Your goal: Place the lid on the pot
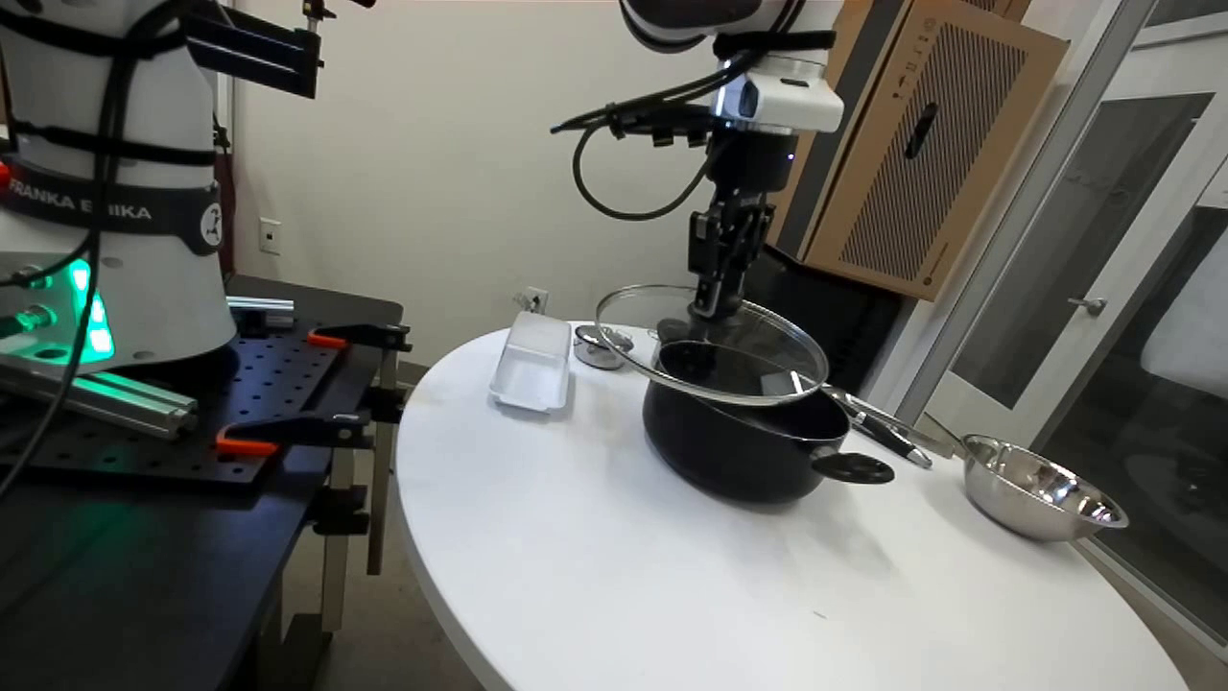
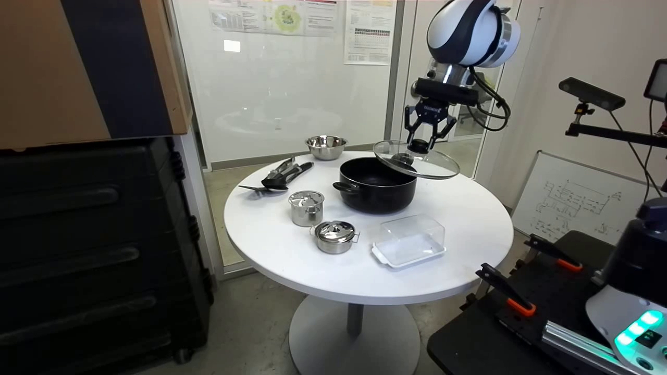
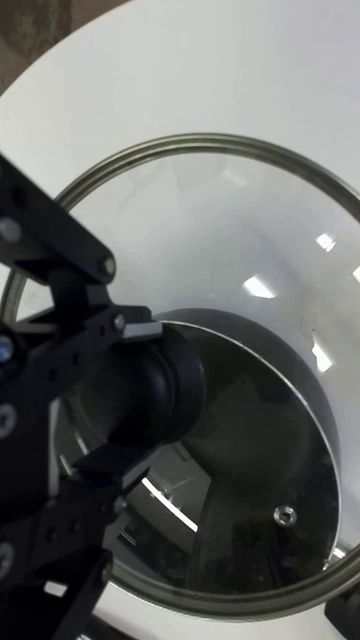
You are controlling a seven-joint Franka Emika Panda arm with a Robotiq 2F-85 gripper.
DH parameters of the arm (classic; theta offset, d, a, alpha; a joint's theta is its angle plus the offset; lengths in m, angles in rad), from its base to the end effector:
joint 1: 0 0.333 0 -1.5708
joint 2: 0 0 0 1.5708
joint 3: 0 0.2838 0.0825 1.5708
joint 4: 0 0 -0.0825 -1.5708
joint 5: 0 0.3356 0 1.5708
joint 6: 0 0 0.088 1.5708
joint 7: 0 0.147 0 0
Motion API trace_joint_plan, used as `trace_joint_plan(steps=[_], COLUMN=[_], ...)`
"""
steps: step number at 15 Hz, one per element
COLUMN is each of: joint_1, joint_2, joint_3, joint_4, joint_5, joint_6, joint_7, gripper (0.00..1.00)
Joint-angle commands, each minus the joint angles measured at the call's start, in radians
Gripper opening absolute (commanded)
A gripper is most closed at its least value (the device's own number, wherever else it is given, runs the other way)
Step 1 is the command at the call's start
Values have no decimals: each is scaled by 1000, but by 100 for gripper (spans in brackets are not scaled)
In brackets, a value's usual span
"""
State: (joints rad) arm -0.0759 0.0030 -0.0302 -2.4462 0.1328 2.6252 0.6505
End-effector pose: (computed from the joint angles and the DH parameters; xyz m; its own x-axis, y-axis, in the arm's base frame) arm 0.4707 -0.0507 0.2816 0.6398 -0.7639 0.0843 -0.7461 -0.6437 -0.1703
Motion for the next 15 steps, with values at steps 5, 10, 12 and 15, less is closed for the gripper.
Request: trace_joint_plan(steps=[5,10,12,15], joint_1=[57,98,108,119], joint_2=[178,265,292,322], joint_3=[-33,-55,-58,-59], joint_4=[262,362,388,415], joint_5=[-166,-181,-167,-151], joint_6=[-73,-112,-112,-110], joint_7=[283,359,371,384], gripper=[26,26,26,26])
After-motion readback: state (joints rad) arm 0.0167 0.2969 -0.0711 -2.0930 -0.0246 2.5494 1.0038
